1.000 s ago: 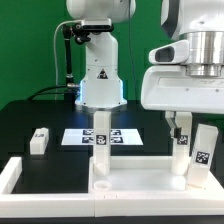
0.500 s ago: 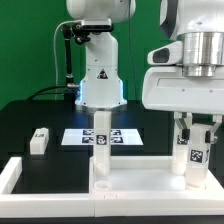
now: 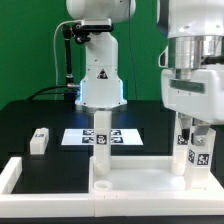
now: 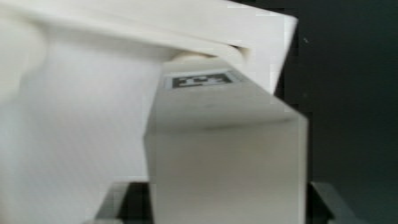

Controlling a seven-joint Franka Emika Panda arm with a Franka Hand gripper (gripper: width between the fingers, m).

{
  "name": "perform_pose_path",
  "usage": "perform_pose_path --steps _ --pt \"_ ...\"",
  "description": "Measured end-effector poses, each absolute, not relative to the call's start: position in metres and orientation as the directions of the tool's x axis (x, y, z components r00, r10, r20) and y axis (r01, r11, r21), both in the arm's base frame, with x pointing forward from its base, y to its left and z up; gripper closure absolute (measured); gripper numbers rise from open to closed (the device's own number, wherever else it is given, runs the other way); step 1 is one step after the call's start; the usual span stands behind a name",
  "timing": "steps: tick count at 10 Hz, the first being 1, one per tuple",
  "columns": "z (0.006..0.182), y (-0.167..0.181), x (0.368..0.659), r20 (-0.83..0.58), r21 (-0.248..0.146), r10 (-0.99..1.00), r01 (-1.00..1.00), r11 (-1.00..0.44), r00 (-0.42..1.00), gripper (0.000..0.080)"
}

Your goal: Assemble desk

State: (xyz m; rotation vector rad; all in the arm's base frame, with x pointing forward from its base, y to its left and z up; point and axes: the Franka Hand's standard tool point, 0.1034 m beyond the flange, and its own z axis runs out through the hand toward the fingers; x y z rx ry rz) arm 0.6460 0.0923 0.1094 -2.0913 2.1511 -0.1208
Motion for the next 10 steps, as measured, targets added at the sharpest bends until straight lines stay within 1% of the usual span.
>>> perform_pose_path --steps 1,2,5,6,7,8,9,10 --pt "0.108 0.088 0.644 -0.081 -0.157 -0.993 -0.983 0.098 -0.086 0.0504" --pt "0.109 0.088 0.644 -0.089 -0.149 -0.986 -0.977 0.151 -0.139 0.0502" --pt "0.108 0.087 0.644 -0.078 -0.157 -0.994 -0.983 0.093 -0.081 0.0493" --pt "0.110 0.086 0.645 -0.048 -0.174 -0.993 -0.980 -0.100 0.110 0.0313" --pt "0.114 0.082 0.648 -0.011 -0.188 -0.934 -0.918 -0.348 0.356 0.0186" --pt "0.113 0.081 0.648 0.012 -0.193 -0.849 -0.832 -0.521 0.529 0.0161" --pt "0.112 0.080 0.648 0.018 -0.190 -0.838 -0.821 -0.538 0.545 0.0161" --pt "0.112 0.077 0.649 0.046 -0.178 -0.775 -0.758 -0.627 0.630 0.0152"
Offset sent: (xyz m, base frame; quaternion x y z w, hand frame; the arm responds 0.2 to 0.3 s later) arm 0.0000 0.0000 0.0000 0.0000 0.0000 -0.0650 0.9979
